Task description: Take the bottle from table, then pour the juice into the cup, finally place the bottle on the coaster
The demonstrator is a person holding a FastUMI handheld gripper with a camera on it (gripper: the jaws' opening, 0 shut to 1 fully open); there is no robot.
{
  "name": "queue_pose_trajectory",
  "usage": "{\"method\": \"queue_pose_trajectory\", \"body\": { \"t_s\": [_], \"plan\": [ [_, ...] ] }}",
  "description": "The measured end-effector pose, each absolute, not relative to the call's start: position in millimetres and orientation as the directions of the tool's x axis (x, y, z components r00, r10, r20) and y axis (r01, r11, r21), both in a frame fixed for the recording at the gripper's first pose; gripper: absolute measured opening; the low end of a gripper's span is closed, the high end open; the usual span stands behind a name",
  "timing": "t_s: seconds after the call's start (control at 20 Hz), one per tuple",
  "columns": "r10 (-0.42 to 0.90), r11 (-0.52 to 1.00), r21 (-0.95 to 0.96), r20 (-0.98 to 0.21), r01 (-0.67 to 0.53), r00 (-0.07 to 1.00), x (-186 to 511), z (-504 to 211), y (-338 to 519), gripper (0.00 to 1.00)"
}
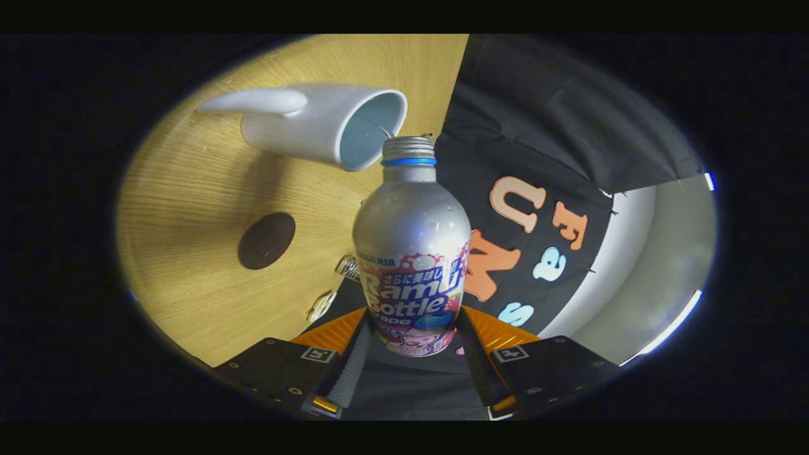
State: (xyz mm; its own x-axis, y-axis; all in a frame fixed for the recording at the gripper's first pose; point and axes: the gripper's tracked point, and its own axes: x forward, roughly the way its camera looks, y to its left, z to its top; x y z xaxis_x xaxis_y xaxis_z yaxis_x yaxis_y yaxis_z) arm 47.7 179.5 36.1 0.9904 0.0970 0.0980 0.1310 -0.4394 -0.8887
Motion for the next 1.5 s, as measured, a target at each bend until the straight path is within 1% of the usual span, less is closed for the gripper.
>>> {"method": "queue_pose_trajectory", "body": {
  "t_s": [0.25, 0.5, 0.6, 0.75, 0.8, 0.9, 1.0, 1.05, 1.15, 1.25, 1.35, 1.45, 1.5],
  "plan": [
    [0.105, -0.455, -0.879, 0.106, 0.143, 0.989, 47, 39, 182, 0.74],
    [0.100, -0.444, -0.887, 0.093, 0.128, 0.991, 47, 37, 181, 0.75],
    [0.097, -0.401, -0.908, 0.090, 0.122, 0.991, 48, 34, 179, 0.75],
    [0.056, -0.286, -0.954, 0.072, 0.085, 0.996, 50, 27, 167, 0.75],
    [0.029, -0.229, -0.971, 0.061, 0.066, 0.998, 50, 26, 164, 0.75],
    [0.006, -0.058, -0.998, 0.007, 0.007, 1.000, 54, 13, 159, 0.75],
    [-0.014, 0.110, -0.994, -0.017, -0.015, 1.000, 54, 4, 155, 0.75],
    [-0.026, 0.208, -0.978, -0.024, -0.018, 0.999, 55, 3, 150, 0.75],
    [-0.018, 0.450, -0.892, -0.054, -0.040, 0.998, 62, -3, 147, 0.75],
    [-0.008, 0.673, -0.737, -0.092, -0.063, 0.996, 78, -11, 146, 0.75],
    [0.015, 0.842, -0.533, -0.131, -0.083, 0.991, 95, -23, 145, 0.76],
    [0.054, 0.956, -0.273, -0.203, -0.110, 0.978, 110, -41, 147, 0.76],
    [0.071, 0.983, -0.148, -0.241, -0.109, 0.968, 115, -53, 148, 0.76]
  ]
}}
